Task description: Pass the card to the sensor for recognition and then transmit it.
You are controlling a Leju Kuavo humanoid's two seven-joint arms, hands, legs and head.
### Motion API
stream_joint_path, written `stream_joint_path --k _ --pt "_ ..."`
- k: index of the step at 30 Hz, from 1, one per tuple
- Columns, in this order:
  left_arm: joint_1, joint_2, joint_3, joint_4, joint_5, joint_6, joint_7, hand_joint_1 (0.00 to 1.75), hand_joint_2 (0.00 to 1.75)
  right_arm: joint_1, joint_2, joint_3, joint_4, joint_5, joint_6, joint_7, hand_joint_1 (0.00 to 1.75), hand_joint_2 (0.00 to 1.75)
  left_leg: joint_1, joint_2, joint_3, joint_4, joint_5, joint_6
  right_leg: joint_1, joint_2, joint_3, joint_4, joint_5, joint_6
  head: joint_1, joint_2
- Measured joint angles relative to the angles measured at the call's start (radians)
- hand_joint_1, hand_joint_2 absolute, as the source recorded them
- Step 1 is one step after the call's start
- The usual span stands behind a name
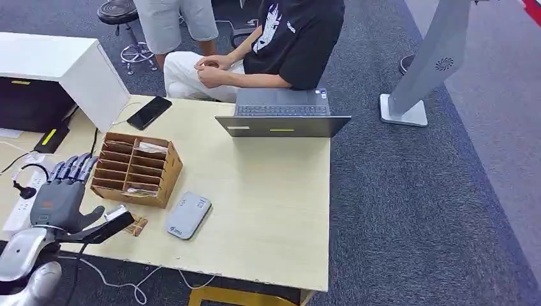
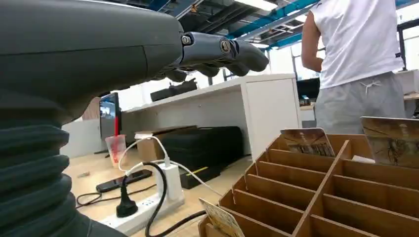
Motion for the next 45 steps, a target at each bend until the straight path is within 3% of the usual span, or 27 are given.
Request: stream_joint_path --k 45 --pt "-0.149 -0.065 -0.076 0.174 0.036 0.018 -0.040 0.00 1.75 0.005 -0.031 0.008 0.000 -0.004 0.018 -0.002 0.00 1.75 0.000 0.000 0.000 0.000 0.000 0.000 0.000 0.000 0.000 0.000 0.000 0.000 0.000 0.000"
